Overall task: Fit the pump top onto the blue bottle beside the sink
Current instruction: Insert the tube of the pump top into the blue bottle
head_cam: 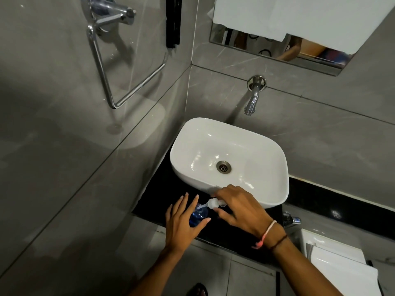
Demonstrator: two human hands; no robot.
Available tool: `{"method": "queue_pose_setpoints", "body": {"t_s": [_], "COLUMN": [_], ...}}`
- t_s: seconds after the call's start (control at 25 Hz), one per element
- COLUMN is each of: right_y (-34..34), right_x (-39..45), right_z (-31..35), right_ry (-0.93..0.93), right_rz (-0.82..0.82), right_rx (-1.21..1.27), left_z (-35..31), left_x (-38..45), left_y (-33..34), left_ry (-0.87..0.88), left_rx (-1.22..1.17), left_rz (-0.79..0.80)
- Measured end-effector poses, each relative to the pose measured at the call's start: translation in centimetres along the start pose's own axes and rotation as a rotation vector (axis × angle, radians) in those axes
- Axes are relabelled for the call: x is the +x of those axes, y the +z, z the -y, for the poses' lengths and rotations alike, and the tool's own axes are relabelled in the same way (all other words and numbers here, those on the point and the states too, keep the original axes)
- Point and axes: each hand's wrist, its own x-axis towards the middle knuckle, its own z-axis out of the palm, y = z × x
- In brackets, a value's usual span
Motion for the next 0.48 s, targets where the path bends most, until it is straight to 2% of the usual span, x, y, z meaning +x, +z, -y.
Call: {"method": "queue_pose_setpoints", "body": {"t_s": [0.28,0.4,0.48], "right_y": [3.1,4.7,5.3], "right_x": [4.8,4.6,3.6], "right_z": [1.1,0.6,0.1], "right_ry": [-0.019,0.096,0.167], "right_rz": [0.26,0.22,0.173], "right_rx": [-0.108,-0.096,0.03], "left_z": [0.8,0.7,0.8], "left_x": [-0.1,0.0,0.0], "left_y": [0.5,0.5,0.6], "left_ry": [-0.015,-0.024,-0.023], "left_rx": [0.016,0.041,0.052], "left_rz": [-0.035,-0.035,-0.022]}}
